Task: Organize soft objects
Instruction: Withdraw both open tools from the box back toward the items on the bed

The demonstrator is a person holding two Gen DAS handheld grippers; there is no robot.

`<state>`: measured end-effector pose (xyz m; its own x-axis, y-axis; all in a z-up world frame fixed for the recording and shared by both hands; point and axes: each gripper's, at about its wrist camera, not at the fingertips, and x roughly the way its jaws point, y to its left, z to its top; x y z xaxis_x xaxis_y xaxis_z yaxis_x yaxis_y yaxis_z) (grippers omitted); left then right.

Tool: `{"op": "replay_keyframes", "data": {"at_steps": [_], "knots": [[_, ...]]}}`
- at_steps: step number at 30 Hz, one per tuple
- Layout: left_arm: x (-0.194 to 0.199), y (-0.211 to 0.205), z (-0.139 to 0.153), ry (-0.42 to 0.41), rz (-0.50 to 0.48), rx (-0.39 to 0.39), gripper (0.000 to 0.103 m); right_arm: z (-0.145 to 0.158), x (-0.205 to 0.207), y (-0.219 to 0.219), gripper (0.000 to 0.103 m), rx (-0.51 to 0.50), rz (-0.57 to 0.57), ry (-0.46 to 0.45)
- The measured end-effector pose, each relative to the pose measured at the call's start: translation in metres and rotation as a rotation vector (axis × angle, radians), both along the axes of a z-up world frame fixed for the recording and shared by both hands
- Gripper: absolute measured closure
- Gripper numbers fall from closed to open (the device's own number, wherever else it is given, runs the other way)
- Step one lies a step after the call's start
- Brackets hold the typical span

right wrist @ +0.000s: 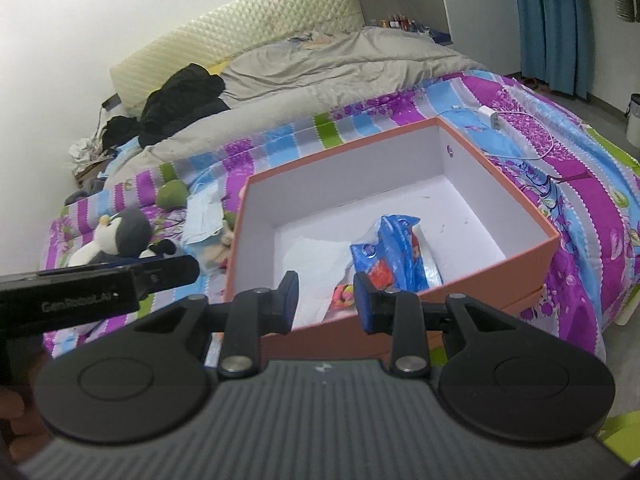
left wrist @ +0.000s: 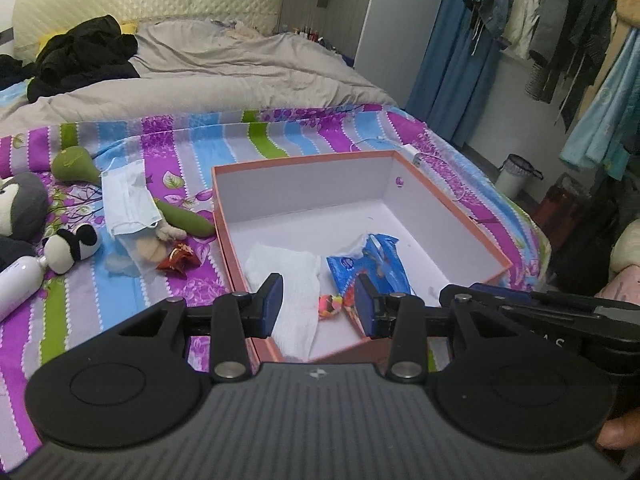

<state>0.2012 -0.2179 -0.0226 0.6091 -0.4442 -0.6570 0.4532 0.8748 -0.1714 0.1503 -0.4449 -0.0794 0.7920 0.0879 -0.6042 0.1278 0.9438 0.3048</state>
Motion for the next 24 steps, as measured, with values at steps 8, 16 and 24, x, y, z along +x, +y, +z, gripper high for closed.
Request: {"op": "replay_keyframes", "data": {"at_steps": [8, 16, 24], "knots": [[-0.057, 0.033, 0.013, -0.042, 0.022, -0.018, 0.058, 0.009, -0.045, 0.027, 0.069, -0.002, 0.035, -0.02], [-0.106, 0.074, 0.019, -0.064, 0.068, -0.031, 0.058, 0.014, -0.081, 0.053, 0.069, -0.011, 0.064, -0.051], [-0.145, 0.117, 0.023, -0.087, 0.131, -0.046, 0.058, 0.011, -0.102, 0.09, 0.069, -0.046, 0.145, -0.048]]}}
